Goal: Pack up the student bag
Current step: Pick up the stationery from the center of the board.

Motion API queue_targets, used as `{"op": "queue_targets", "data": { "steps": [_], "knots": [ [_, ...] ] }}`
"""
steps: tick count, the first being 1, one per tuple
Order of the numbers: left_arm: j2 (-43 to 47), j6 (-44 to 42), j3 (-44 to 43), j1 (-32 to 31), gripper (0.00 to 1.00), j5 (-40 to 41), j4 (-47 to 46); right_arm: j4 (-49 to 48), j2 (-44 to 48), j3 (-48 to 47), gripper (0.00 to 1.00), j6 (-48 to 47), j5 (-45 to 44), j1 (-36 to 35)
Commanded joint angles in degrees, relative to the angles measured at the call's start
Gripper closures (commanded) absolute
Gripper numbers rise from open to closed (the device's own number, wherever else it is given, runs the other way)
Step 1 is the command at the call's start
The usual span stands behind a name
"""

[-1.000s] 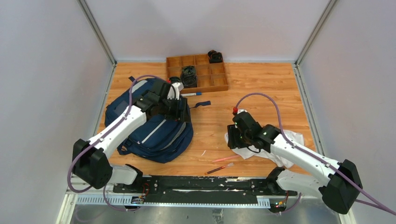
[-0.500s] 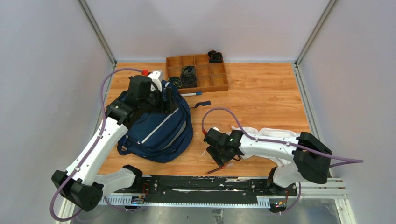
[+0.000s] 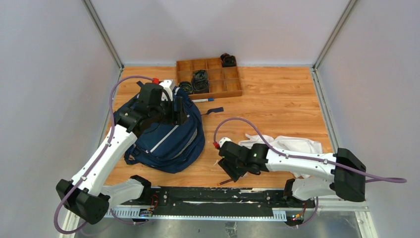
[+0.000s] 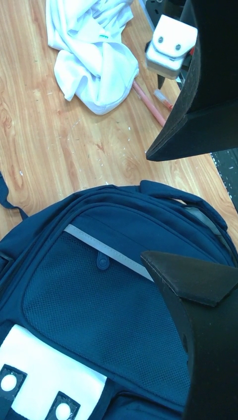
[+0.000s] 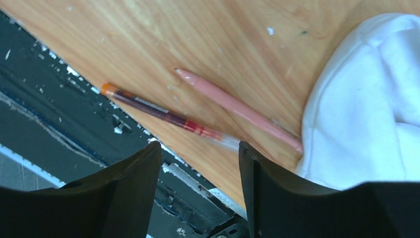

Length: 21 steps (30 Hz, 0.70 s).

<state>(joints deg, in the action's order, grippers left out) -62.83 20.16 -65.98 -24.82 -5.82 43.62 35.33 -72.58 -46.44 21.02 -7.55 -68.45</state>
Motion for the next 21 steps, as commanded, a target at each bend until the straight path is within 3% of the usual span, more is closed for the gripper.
{"op": "queue_targets", "data": {
  "steps": [1, 21],
  "knots": [
    [-0.8, 0.5, 0.2, 0.3, 0.29, -1.0, -2.1, -0.3, -0.8, 2.1, 0.39, -1.9, 4.7, -2.7],
    [-0.9, 1.1, 1.4, 1.3, 0.29, -2.3, -1.4, -5.7, -14.8, 1.1, 0.45, -6.6, 1.9, -5.0]
  ]
}}
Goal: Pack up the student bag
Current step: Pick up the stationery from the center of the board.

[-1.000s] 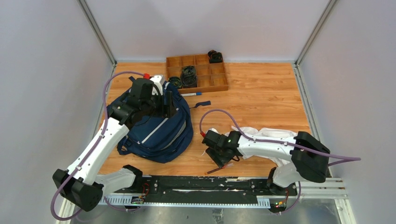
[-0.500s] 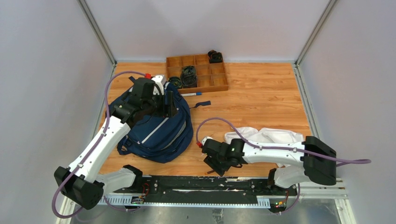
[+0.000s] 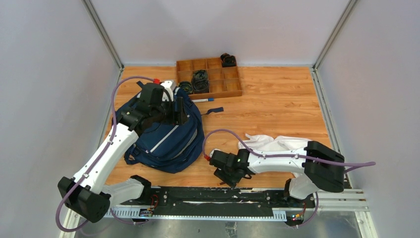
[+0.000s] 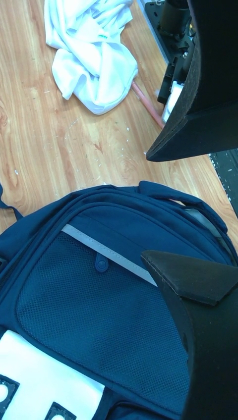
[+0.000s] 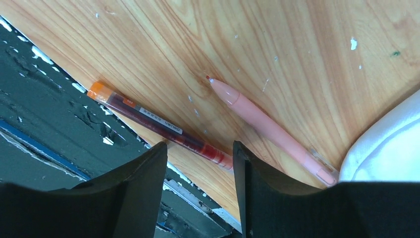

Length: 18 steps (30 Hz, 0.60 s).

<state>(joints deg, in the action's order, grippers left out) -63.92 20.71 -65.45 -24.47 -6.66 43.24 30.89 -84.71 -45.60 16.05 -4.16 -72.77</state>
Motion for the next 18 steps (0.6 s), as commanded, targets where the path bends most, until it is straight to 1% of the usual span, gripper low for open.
{"op": "queue_targets", "data": {
  "steps": [1, 2, 7, 11, 15, 18],
  "knots": [
    [0.2, 0.6, 1.1, 1.2, 0.29, -1.5, -0.9, -1.3, -3.1, 0.1, 0.46, -1.9, -1.4, -0.7],
    [0.3, 0.5, 1.2, 1.3, 0.29, -1.5, -0.8, -1.4, -3.6, -0.2, 0.48, -2.3, -1.4, -0.7],
    [0.8, 0.6, 1.7, 2.1, 0.29, -1.8, -0.9, -1.5, -4.9, -1.5, 0.66, -3.4, -1.9, -0.7],
    [0.0, 1.3, 1.7, 3.7, 0.30, -1.9, 0.0, -2.5, -6.3, -2.4, 0.72, -4.3, -1.9, -0.7],
    [-1.8, 1.9, 1.1, 6.8, 0.30, 1.5, 3.7, -3.2, -7.7, -3.7, 0.79, -5.1, -1.9, -0.6],
    [-1.7, 2.0, 1.4, 8.4, 0.30, 5.6, 5.7, -3.6, -8.2, -4.6, 0.90, -5.7, -1.9, -0.6]
  ]
}}
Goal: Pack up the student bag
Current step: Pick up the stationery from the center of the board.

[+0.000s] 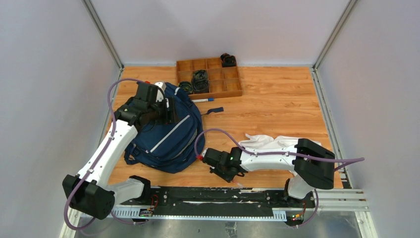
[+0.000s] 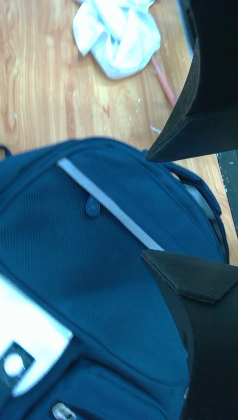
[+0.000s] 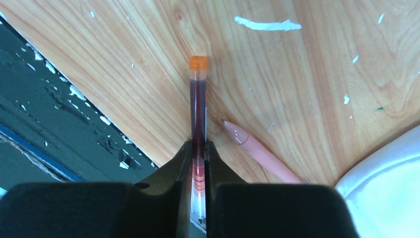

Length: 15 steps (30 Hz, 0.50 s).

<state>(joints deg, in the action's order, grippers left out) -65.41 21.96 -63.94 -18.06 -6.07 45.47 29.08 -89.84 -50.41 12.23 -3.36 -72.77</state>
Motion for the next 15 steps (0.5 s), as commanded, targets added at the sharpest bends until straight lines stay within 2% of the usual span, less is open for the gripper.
{"op": "queue_targets", "data": {
  "steps": [1, 3, 5, 7, 12, 15],
  "knots": [
    [-0.1, 0.4, -0.1, 2.1, 0.30, 5.9, 3.9, -1.9, -3.2, -0.2, 0.93, -2.1, -2.7, -0.5],
    [0.5, -1.4, 0.2, 2.2, 0.33, 6.0, 4.1, -2.1, -3.4, -0.8, 1.00, -2.4, -2.4, -0.1],
    [1.2, -5.2, 0.6, 2.2, 0.38, 3.9, 4.1, -2.4, -3.4, -1.4, 1.00, -2.6, -1.7, 0.6],
    [1.8, -8.5, 0.9, 1.3, 0.39, 0.7, 4.7, -3.1, -3.0, -1.7, 1.00, -2.5, -0.1, 1.6],
    [2.9, -12.3, 1.7, -5.9, 0.33, 5.9, 6.1, -5.2, -1.8, -2.2, 1.00, -2.1, 6.9, 5.5],
    [2.4, -13.8, 2.8, -11.7, 0.29, 13.2, 6.1, -6.3, -1.0, -2.3, 1.00, -0.6, 11.0, 9.1]
  ]
}}
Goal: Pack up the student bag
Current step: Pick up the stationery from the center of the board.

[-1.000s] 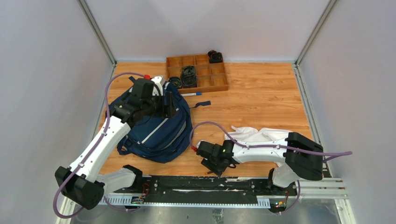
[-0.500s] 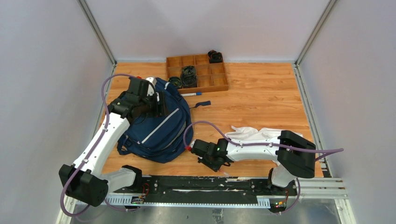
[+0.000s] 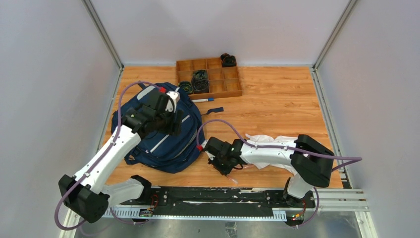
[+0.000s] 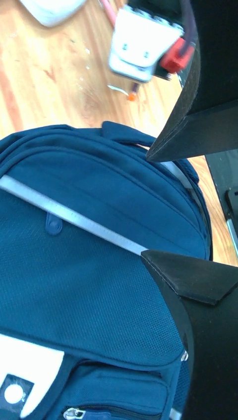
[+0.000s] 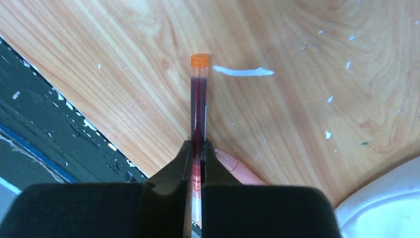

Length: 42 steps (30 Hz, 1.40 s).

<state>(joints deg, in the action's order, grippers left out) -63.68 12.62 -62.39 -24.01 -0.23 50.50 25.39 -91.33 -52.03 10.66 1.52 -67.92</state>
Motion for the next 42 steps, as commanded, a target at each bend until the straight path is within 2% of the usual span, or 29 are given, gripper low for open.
{"op": "queue_targets", "data": {
  "steps": [1, 7, 14, 17, 22, 27, 31, 34, 38, 42],
  "knots": [
    [0.2, -5.2, 1.7, -7.6, 0.28, 9.7, 1.1, -3.1, 0.9, -0.6, 1.00, 1.5, 7.6, 5.5],
    [-2.4, -7.8, 3.9, -15.6, 0.29, 18.1, 0.9, -6.3, 3.9, 1.5, 1.00, 4.5, 13.2, 11.3],
    [-6.7, -6.7, 4.8, -18.1, 0.31, 20.7, 0.5, -12.0, 4.7, 4.8, 1.00, 10.5, 20.5, 17.6],
    [-9.7, -6.0, 5.2, -19.0, 0.31, 24.3, 0.4, -14.4, 5.0, 5.9, 1.00, 13.2, 23.3, 19.7],
    [-13.3, -5.1, 5.2, -19.0, 0.33, 27.4, -0.9, -15.0, 6.7, 6.5, 1.00, 14.4, 23.8, 20.8],
    [-14.3, -3.6, 4.4, -19.0, 0.48, 31.2, -0.6, -14.7, 8.6, 7.0, 1.00, 14.7, 23.9, 21.5],
    [-12.5, -2.3, 3.2, -19.0, 0.81, 30.9, -0.3, -14.8, 9.3, 7.1, 1.00, 15.0, 24.0, 21.6],
    [-11.0, -1.3, 2.3, -19.0, 0.99, 30.8, 0.2, -15.0, 10.1, 6.7, 1.00, 15.8, 24.7, 22.1],
    [-9.3, -0.2, 0.0, -19.0, 1.00, 30.4, 1.5, -15.4, 11.9, 4.9, 1.00, 16.4, 25.5, 22.3],
    [-6.8, -0.9, -2.4, -18.9, 1.00, 25.4, 1.2, -17.5, 12.7, 2.9, 1.00, 17.9, 27.9, 22.2]
  ]
}}
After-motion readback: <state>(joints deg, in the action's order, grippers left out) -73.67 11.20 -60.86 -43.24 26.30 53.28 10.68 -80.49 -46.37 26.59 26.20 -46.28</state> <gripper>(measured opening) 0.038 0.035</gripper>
